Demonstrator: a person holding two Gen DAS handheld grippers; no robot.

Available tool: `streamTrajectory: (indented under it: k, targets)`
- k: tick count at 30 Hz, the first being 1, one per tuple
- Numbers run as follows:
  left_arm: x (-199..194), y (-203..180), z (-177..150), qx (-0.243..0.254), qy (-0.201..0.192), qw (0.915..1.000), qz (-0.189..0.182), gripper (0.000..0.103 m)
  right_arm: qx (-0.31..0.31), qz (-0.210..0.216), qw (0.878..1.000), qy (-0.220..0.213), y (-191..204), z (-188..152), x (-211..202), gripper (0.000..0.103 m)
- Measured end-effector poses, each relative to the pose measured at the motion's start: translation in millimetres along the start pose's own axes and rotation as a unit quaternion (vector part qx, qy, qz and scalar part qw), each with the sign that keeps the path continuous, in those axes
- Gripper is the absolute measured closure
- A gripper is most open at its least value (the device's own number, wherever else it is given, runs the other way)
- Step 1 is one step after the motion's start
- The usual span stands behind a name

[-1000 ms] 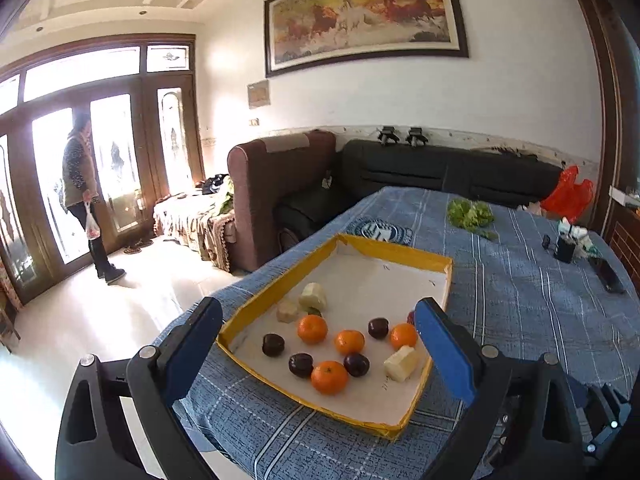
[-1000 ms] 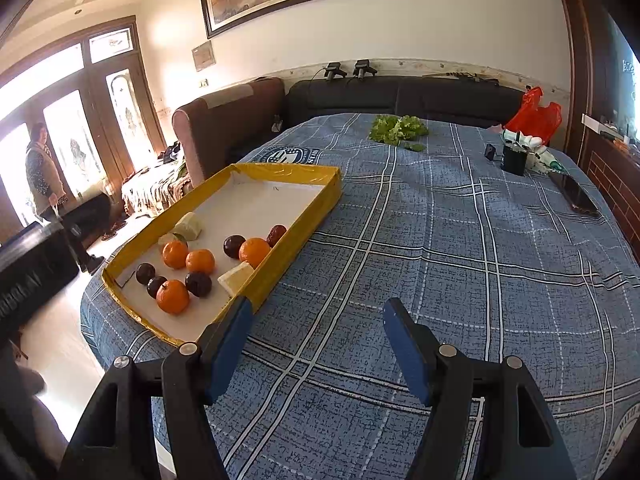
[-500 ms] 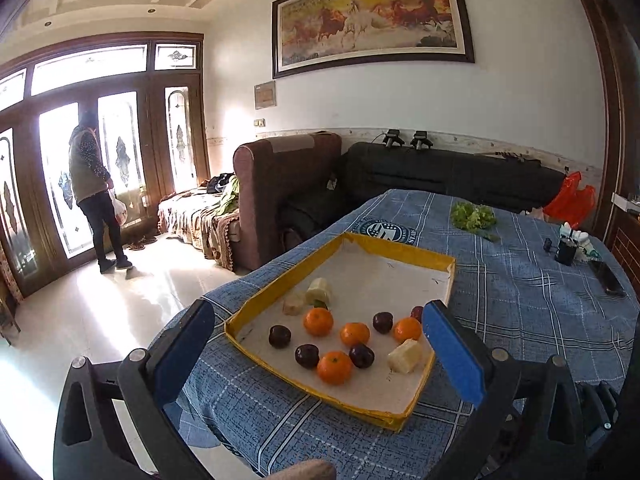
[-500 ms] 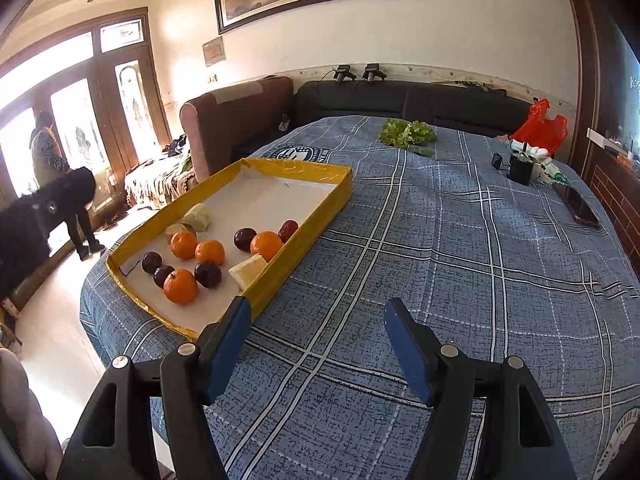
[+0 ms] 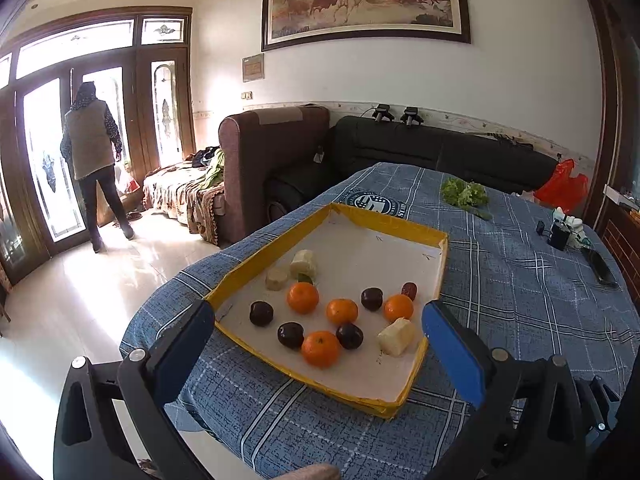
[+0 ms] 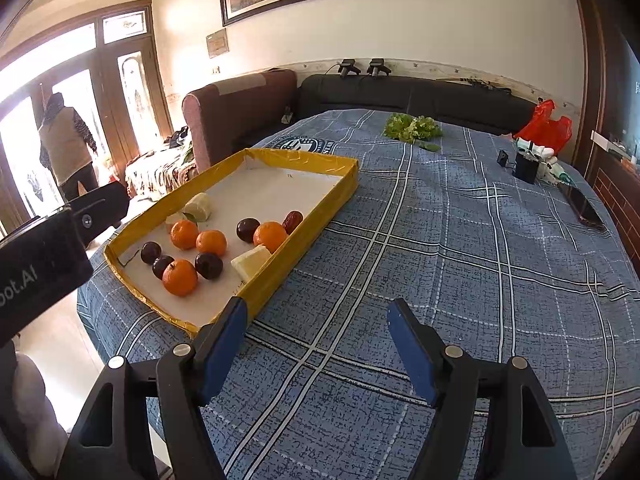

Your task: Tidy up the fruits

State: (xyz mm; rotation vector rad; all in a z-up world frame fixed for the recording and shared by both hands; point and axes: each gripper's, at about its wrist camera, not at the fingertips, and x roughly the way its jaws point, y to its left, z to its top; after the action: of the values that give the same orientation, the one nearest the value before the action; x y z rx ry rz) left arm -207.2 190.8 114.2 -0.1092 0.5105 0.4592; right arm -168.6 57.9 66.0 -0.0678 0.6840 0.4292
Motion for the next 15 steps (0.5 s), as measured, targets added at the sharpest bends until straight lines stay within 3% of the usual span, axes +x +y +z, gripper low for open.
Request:
streamTrajectory:
  k: [15]
  targets:
    - [24,-7,10,0.002,0.032,0.9992,-0.024,0.0,0.006,0.0,1.0,0.005,-4,3,4,0.024]
